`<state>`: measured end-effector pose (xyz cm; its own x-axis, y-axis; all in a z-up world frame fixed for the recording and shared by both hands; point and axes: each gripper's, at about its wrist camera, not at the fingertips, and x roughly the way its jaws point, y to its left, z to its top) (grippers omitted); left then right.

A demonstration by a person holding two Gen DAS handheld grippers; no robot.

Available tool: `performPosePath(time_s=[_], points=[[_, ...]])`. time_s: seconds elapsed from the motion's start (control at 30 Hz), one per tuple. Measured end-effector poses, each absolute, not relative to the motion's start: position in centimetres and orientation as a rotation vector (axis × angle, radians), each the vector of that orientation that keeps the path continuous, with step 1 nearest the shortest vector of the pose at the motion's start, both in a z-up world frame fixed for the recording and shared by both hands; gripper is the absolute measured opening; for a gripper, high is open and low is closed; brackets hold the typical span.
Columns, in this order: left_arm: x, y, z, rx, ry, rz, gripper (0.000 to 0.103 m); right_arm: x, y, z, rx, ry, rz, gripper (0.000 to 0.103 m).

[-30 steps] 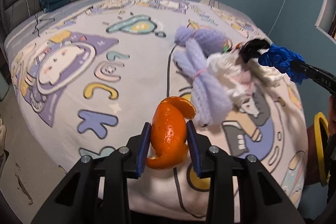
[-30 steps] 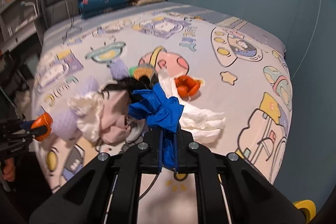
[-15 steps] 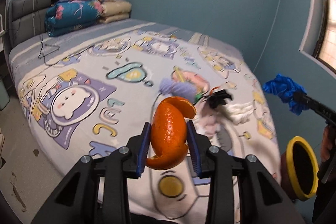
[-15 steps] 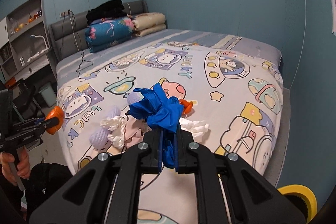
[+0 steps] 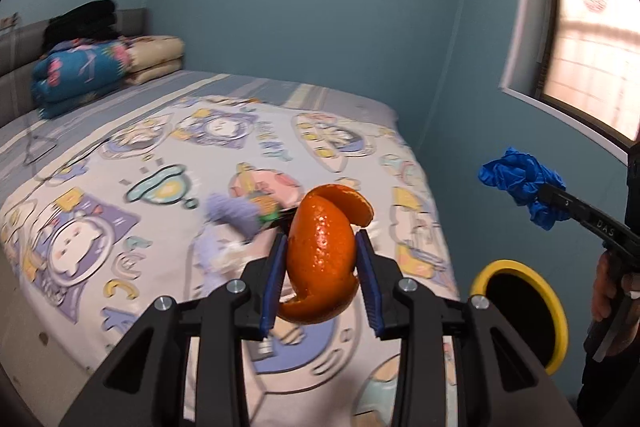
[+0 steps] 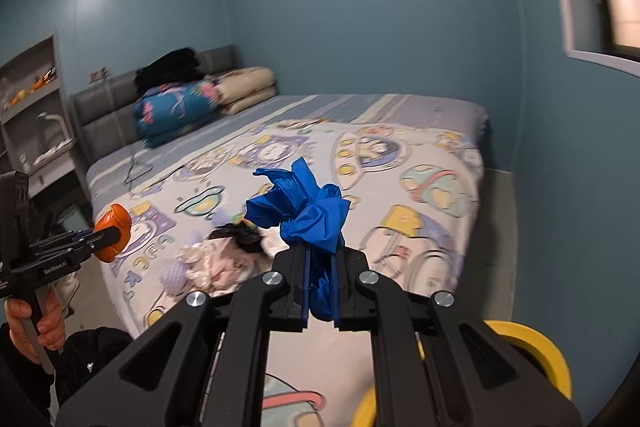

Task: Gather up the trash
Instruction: 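Carry the orange peel and blue glove over the bin with both tools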

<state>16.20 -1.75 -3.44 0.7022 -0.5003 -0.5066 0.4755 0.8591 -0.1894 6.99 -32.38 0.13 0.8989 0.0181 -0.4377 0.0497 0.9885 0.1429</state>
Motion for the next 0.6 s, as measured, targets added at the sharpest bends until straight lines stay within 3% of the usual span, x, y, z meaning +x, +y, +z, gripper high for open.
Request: performPosePath(time_s=[0.37, 0.6], points=[[14.9, -12.9, -0.4, 0.052, 0.555, -0.793, 0.032, -0.9, -38.9, 1.9, 0.207, 0.379, -0.252, 0.007], [13.4, -20.0, -1.1, 0.11, 0.579, -0.934, 0.033, -4.1, -41.8, 1.0, 0.249, 0.387, -0.384, 0.007]])
